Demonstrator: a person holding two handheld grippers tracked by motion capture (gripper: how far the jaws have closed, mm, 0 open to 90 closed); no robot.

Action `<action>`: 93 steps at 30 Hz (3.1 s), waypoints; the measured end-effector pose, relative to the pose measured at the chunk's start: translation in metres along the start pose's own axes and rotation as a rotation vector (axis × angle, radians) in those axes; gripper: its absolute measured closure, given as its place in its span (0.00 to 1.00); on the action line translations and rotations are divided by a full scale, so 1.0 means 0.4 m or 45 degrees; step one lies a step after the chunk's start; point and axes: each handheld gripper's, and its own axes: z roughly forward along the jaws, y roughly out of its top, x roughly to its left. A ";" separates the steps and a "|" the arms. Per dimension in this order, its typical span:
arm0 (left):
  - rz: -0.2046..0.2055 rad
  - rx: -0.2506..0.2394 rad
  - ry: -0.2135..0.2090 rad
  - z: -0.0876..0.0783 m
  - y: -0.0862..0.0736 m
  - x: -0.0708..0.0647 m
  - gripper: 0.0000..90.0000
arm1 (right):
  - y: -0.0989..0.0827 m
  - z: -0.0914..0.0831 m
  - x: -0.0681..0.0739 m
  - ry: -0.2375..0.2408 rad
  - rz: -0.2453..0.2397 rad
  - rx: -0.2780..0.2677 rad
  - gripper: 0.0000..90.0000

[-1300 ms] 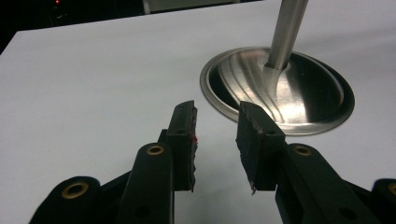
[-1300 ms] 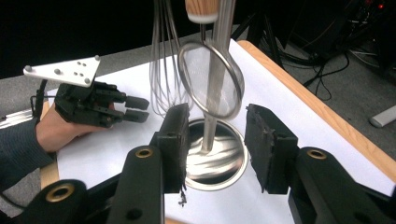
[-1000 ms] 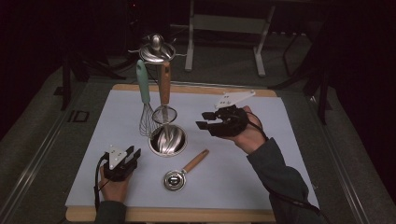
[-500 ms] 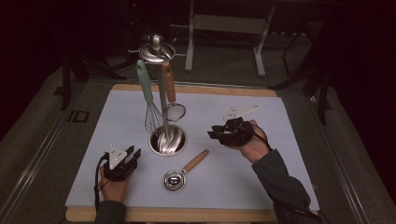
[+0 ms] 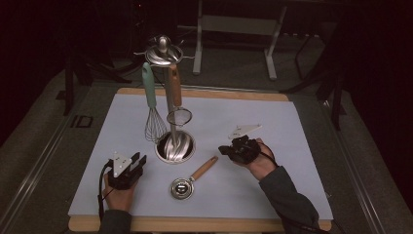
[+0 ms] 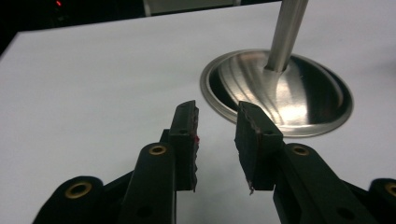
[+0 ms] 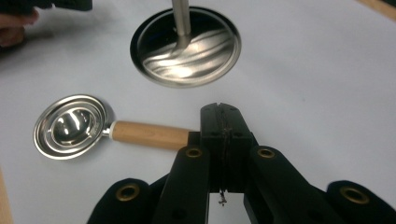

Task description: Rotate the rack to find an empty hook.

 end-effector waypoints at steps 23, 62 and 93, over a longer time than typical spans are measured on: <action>-0.126 -0.672 -0.251 -0.174 0.325 -0.056 1.00 | -0.160 0.031 0.008 -0.153 0.117 -0.029 0.89; -0.008 -0.857 -0.244 -0.180 0.601 -0.080 1.00 | -0.243 0.028 -0.019 -0.149 0.278 -0.046 0.79; -0.056 -0.751 -0.102 -0.122 0.657 0.005 1.00 | -0.243 0.024 -0.017 -0.144 0.279 -0.053 0.80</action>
